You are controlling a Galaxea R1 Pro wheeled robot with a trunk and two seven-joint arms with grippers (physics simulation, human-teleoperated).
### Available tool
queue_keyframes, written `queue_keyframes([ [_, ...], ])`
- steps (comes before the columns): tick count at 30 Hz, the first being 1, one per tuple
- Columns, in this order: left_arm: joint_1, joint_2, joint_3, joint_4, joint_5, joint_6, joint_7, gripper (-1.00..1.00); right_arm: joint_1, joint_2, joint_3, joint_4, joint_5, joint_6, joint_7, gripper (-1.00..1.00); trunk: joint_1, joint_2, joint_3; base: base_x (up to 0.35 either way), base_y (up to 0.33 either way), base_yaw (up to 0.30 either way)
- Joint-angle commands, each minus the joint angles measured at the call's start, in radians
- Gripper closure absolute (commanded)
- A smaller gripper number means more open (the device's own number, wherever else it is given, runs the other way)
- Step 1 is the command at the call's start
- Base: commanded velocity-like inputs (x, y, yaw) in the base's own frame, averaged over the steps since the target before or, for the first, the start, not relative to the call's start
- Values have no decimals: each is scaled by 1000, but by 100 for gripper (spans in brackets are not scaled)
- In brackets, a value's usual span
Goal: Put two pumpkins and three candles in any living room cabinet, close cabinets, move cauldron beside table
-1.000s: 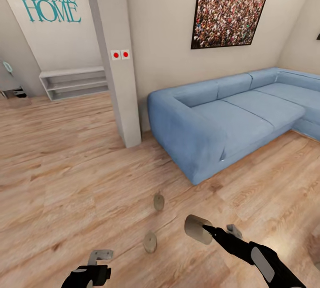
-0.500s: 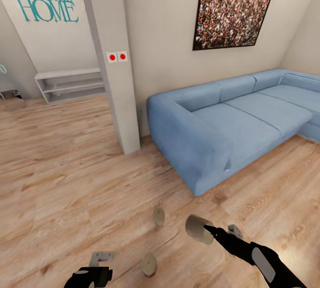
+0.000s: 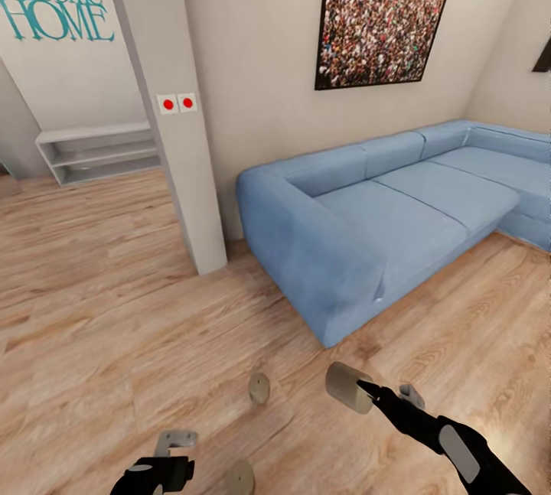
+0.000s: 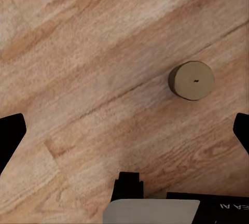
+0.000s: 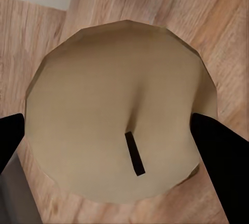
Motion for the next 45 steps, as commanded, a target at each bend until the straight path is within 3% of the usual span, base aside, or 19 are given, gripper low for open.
queue_keyframes([
  [1,0,0,0,0,0,-1,0,-100,0,1,0,0,0,0,-1,100,0,0,0,38,-3,-27],
  [11,0,-1,0,1,0,-3,1,-100,0,3,0,0,0,-1,-8,100,0,0,0,231,-39,-5],
  [25,0,-3,-1,1,3,-4,3,-100,0,3,0,0,-1,1,2,100,0,0,0,16,-8,0],
  [41,0,-17,-1,2,1,-1,6,-100,0,4,0,0,-2,3,1,100,61,-112,-50,0,0,0],
  [45,0,-18,-1,2,0,-1,6,-100,0,4,-38,0,-10,2,-5,100,77,-140,-62,0,0,0],
])
